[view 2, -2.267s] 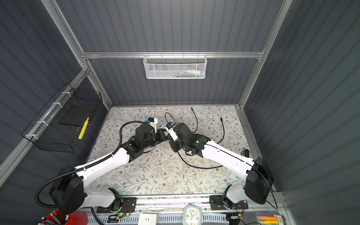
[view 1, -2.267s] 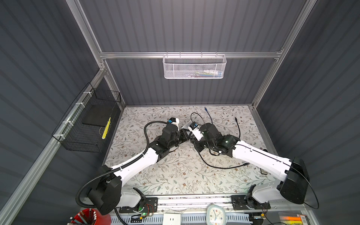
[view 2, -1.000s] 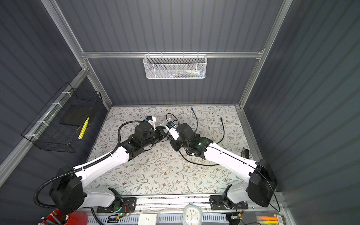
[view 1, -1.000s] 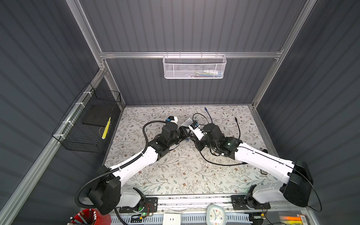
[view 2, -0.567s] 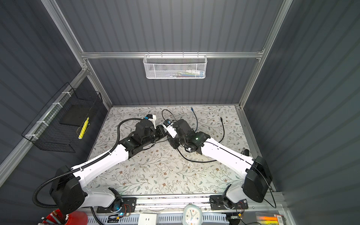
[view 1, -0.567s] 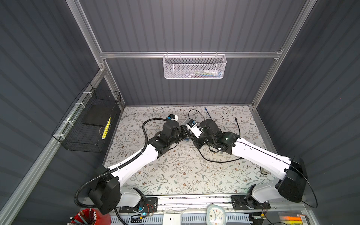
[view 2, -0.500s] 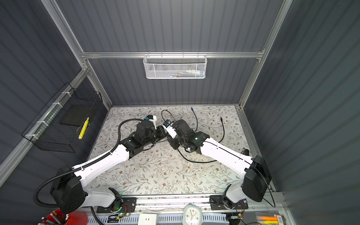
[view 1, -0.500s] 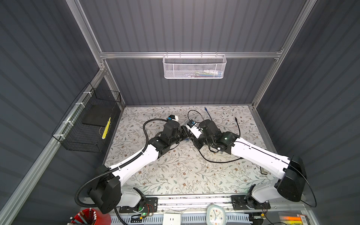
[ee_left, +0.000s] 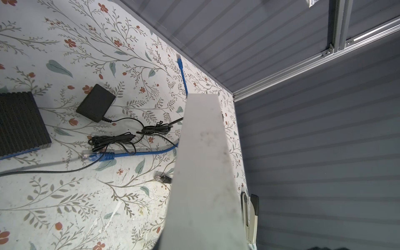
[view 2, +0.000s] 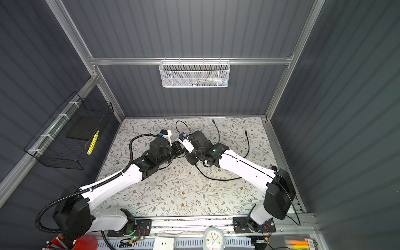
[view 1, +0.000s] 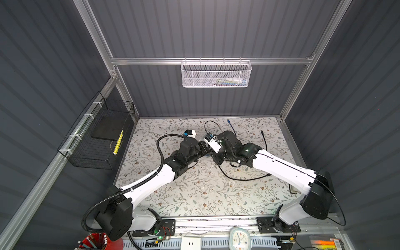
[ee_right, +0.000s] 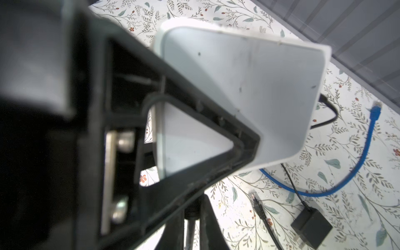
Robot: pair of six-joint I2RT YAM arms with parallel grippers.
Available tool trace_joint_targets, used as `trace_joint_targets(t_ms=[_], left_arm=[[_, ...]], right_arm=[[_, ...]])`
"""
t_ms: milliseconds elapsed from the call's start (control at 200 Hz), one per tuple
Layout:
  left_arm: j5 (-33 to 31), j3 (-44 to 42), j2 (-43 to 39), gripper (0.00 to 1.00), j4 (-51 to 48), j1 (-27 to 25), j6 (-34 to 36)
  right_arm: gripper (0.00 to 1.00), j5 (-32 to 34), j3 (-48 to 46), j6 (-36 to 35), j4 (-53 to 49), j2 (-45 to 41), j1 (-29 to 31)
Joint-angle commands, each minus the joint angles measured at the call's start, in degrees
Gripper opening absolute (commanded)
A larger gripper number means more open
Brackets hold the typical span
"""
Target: Insert the plug into the switch port
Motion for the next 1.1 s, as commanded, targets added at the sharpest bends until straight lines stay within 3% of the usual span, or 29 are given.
trace_joint_targets(t_ms=[0,310,830,1095], left_arm=[[17.1,-3.79,2.31,0.0,-11.92,-7.25,-0.25],[18.29,-3.47,3.53,0.0,-12.76,-8.85,1.81],[18.27,-4.43,3.63,0.0,-15.24,-9.2,4.15],[16.36,-4.47,1.03,0.0,-13.38,-8.84,2.13]], right_arm=[[0.0,-2.88,9.43,-0.69,41.43,-0.86,0.36],[0.0,-4.83,7.74,0.08,46.9,0.55,0.36],[0.0,-6.85,11.07,-0.62,45.88,-0.01,0.33],[0.0,-5.93,6.0,2.02,48.18,-1.1,0.36]])
